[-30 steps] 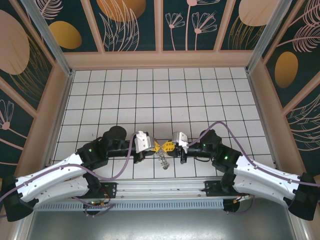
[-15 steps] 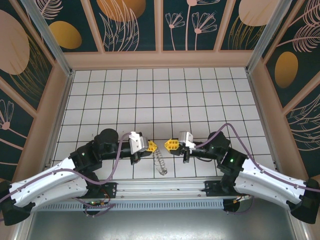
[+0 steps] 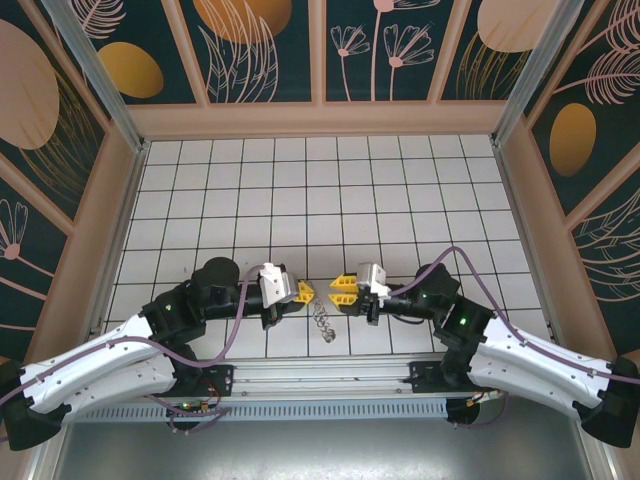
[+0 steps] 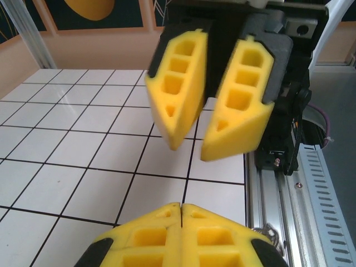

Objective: Put the keys on the keyring

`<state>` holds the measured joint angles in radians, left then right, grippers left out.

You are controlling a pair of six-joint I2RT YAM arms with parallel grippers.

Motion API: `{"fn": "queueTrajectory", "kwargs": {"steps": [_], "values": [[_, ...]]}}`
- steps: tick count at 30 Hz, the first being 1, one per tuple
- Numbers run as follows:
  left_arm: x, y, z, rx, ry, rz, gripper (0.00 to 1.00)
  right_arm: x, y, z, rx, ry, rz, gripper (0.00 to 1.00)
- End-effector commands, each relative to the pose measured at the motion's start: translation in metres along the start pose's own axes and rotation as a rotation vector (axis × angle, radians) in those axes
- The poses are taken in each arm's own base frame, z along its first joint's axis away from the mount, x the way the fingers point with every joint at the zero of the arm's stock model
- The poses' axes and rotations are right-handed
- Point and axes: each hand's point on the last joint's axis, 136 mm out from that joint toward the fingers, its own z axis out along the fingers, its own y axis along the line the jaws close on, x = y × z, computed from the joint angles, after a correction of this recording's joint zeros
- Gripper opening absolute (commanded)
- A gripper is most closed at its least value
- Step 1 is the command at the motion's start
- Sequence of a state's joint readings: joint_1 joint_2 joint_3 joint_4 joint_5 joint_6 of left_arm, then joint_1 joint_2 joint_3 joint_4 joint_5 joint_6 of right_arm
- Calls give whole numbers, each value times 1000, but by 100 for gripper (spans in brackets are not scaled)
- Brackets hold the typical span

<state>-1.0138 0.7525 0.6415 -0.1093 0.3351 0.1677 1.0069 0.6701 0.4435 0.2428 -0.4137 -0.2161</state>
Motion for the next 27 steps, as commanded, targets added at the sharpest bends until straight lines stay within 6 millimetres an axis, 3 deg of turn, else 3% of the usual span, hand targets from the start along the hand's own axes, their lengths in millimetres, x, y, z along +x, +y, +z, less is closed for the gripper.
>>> {"fn": "queueTrajectory", "kwargs": {"steps": [1, 9, 27], "values": [[-14, 1, -2, -3, -42, 17, 0, 0, 3, -1, -16, -9, 22, 32], [-22, -2, -4, 16, -55, 33, 0, 10, 3, 8, -26, 37, 29, 39], [-24, -6, 0, 50, -58, 40, 0, 13, 1, 26, -45, 62, -18, 37]]}}
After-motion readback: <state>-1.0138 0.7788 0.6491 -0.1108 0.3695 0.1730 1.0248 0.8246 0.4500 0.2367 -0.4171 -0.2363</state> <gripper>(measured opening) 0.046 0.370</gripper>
